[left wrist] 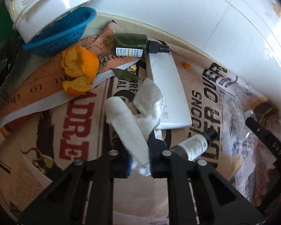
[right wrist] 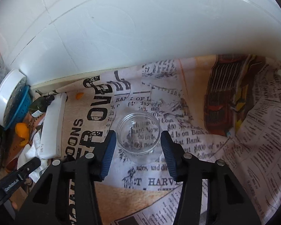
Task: Collect trash
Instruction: 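Grasp the white tissue with the left gripper while the right grasps the clear plastic cup, then lift the tissue and plastic cup and carry both down over the floor bin, then open both grippers over the white bin, dropping the tissue and cup, then raise both tools back toward the counter, then grasp the small dark labelled bottle with the right gripper while the left grasps the orange peel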
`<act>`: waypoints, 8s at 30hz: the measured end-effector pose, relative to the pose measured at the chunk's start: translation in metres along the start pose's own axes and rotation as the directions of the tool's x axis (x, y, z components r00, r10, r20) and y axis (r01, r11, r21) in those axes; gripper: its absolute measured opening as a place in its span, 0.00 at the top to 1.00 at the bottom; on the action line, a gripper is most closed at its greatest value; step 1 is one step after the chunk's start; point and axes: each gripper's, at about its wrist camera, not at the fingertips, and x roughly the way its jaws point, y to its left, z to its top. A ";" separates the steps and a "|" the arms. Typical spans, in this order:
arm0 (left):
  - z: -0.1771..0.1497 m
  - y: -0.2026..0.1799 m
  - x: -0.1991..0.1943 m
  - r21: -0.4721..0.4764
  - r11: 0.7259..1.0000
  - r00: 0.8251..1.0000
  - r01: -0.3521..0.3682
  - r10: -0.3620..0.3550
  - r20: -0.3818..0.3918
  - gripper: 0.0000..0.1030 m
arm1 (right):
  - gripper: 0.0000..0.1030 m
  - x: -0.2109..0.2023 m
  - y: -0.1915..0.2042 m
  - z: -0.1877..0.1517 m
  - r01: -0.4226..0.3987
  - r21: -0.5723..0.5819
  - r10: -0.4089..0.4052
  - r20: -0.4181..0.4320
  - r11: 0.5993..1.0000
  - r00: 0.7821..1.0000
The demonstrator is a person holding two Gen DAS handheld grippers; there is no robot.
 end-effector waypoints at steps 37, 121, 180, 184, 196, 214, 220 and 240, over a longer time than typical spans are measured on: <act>-0.138 0.110 -0.285 0.492 0.830 0.938 0.261 -0.338 0.073 0.91 | 0.56 -0.322 0.148 -0.206 0.103 0.141 -0.140 0.285 0.985 0.948; -0.514 0.275 0.046 0.355 0.908 0.903 0.224 -0.055 -0.427 0.54 | 0.44 -0.059 0.107 -0.576 0.030 0.216 0.033 -0.285 0.976 0.958; -0.206 0.146 -0.426 0.414 0.894 0.904 0.171 -0.309 0.295 0.11 | 0.05 -0.418 0.187 -0.281 0.218 -0.001 -0.198 0.408 0.976 0.891; -0.170 0.148 -0.406 0.452 0.876 0.906 0.166 -0.316 0.280 0.11 | 0.05 -0.392 0.190 -0.256 0.245 0.039 -0.242 0.370 0.969 0.897; -0.124 0.149 -0.333 0.425 0.897 0.949 0.121 -0.230 0.214 0.11 | 0.00 -0.339 0.175 -0.209 0.301 0.038 -0.298 0.304 0.953 0.905; -0.055 0.110 -0.222 0.191 0.981 0.984 -0.044 0.009 0.176 0.11 | 0.01 -0.131 0.130 -0.085 0.043 -0.053 -0.042 0.025 0.998 0.999; -0.042 0.110 -0.176 0.124 0.989 0.989 -0.084 0.068 0.129 0.11 | 0.16 -0.045 0.133 -0.055 -0.007 -0.008 0.007 -0.073 1.000 0.997; 0.026 0.085 -0.060 0.112 0.991 0.993 -0.076 0.065 0.097 0.22 | 0.72 -0.018 0.084 -0.080 0.013 0.088 0.002 -0.162 0.996 0.987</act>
